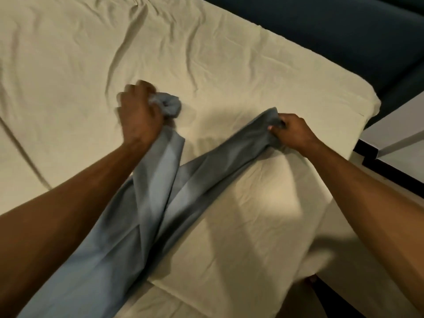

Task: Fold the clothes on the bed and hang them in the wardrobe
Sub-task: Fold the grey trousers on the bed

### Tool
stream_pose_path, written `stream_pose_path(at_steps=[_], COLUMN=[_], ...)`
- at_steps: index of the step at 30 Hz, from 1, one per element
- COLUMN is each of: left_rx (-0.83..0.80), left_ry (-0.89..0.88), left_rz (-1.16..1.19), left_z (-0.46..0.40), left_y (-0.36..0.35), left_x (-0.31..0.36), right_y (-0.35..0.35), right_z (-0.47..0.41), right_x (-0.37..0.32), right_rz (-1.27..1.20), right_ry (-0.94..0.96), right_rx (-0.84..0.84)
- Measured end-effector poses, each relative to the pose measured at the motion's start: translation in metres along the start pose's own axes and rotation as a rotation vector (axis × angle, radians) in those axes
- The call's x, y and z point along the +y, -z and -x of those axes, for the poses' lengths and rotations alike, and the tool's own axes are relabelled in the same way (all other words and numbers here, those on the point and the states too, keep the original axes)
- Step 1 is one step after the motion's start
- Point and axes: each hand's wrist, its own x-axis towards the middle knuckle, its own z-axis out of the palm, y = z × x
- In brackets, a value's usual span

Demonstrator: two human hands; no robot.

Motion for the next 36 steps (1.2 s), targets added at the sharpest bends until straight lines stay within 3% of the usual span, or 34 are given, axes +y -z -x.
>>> stream_pose_path(at_steps=[2,5,10,12,17,20,22,24,29,32,36], left_rx=[-0.191,-0.574,-1.049,-1.109,-1.352,-1.49,-1.486,-1.399,-0.817,-0.629,-0.621], left_ry=[-0.201,-0.344,-0.559,-0.543,-0.328,-0.309,-0.321,-0.464,-0.867,-1.053,-0.964], left_rz=[0.103,0.125,-0.255,-0.287,0.331,0.254,0.072,-0.145,-0.669,-0.696,-0.608], left_z=[0.004,-0.002,-0.028,-0.039,-0.058,-0.067,-0.071,-0.076,-0.091,-0.084,-0.073], left_y=[-0.029,-0.072,-0.11,-0.11,-0.104,-0.109,-0.114,-0.115,-0.117,-0.124,-0.133], left_x=[0.028,0.086,0.161,0.175,0.197,0.206,0.204,0.201,0.203,0.208,0.201], right_y=[0.006,0.016,0.037,0.045,0.051,0.047,0.046,0.048,0.05,0.05,0.049], right_z=[0.002,0.005,0.007,0.004,0.0,-0.006,-0.009,-0.009,-0.014,-0.023,-0.015], right_x=[-0.003,-0.008,-0.011,-0.007,-0.003,-0.005,-0.004,-0.002,0.007,0.02,0.033], right_rz=[-0.092,-0.109,-0.043,-0.024,-0.067,-0.094,-0.13,-0.154,-0.213,0.061,0.005], right_ry=[0.067,0.164,0.272,0.288,0.324,0.321,0.329,0.311,0.106,0.018,-0.058], right_rx=[0.0,-0.073,-0.104,-0.12,-0.113,-0.07,-0.034,-0.03,-0.245,-0.248,-0.213])
